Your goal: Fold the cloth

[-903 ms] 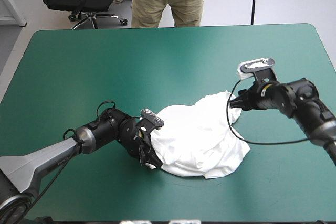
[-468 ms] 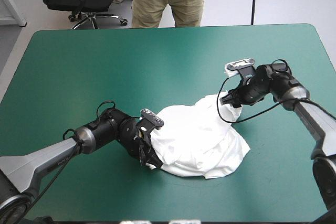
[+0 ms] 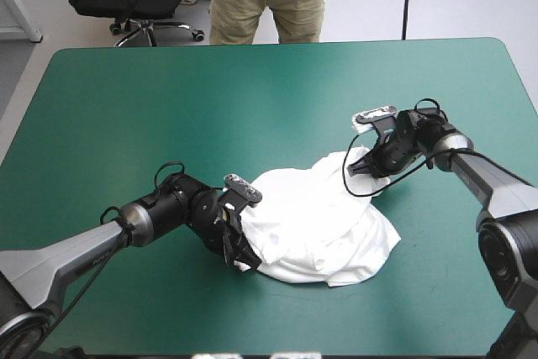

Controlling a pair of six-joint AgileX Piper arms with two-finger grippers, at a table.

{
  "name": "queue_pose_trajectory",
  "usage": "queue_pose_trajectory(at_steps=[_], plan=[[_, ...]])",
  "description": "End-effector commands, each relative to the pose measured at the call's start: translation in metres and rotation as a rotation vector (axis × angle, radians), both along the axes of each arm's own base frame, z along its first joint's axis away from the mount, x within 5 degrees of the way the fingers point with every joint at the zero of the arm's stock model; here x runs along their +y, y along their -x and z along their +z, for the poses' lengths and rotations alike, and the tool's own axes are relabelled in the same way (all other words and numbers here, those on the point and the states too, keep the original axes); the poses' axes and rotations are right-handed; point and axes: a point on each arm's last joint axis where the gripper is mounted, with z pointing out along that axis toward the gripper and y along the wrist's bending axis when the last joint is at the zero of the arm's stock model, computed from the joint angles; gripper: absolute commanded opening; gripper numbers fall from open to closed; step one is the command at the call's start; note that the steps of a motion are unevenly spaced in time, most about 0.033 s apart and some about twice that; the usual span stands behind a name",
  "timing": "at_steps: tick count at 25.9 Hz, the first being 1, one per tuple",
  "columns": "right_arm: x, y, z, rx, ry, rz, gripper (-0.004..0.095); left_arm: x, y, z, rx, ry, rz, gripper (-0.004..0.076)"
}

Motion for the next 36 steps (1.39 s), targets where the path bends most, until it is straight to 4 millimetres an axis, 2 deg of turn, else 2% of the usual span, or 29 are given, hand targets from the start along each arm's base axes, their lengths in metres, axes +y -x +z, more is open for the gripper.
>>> queue_pose_trajectory(at_steps=[1, 5, 8, 9, 14, 17, 18, 21, 23, 26, 30, 36], plan=[[-0.003, -0.003, 0.024, -0.094, -0.005, 0.021, -0.0017, -0.001, -0.002, 0.007, -0.039, 0.011, -0.002, -0.0017], [-0.004, 0.0, 0.039, -0.148, -0.012, 0.029, -0.0018, 0.003, -0.002, 0.02, -0.109, 0.016, -0.007, -0.0017], [-0.006, 0.01, 0.071, -0.257, -0.034, 0.026, -0.0017, 0.015, -0.004, 0.054, -0.247, -0.002, 0.011, -0.0017], [-0.008, 0.018, 0.097, -0.331, -0.049, 0.025, -0.0018, 0.024, -0.004, 0.079, -0.338, -0.036, 0.026, -0.0017], [-0.014, 0.048, 0.176, -0.559, -0.09, 0.035, -0.0017, 0.054, 0.002, 0.168, -0.636, -0.084, 0.068, -0.0017], [-0.02, 0.074, 0.232, -0.737, -0.115, 0.045, -0.0018, 0.074, 0.01, 0.222, -0.826, -0.104, 0.116, -0.0017], [-0.022, 0.082, 0.247, -0.786, -0.122, 0.047, -0.0018, 0.08, 0.013, 0.234, -0.874, -0.104, 0.133, -0.0017], [-0.029, 0.112, 0.297, -0.959, -0.142, 0.056, -0.0017, 0.097, 0.025, 0.286, -1.054, -0.052, 0.199, -0.0017], [-0.034, 0.147, 0.342, -1.125, -0.176, 0.083, -0.0017, 0.108, 0.039, 0.331, -1.208, 0.036, 0.22, -0.0017], [-0.035, 0.195, 0.387, -1.301, -0.253, 0.18, -0.0017, 0.119, 0.063, 0.387, -1.447, 0.213, 0.184, -0.0017], [-0.044, 0.247, 0.421, -1.417, -0.235, 0.241, -0.0016, 0.13, 0.089, 0.431, -1.634, 0.313, 0.116, -0.0017], [-0.057, 0.294, 0.442, -1.464, -0.172, 0.248, -0.0011, 0.138, 0.107, 0.452, -1.693, 0.41, 0.098, -0.0017]])
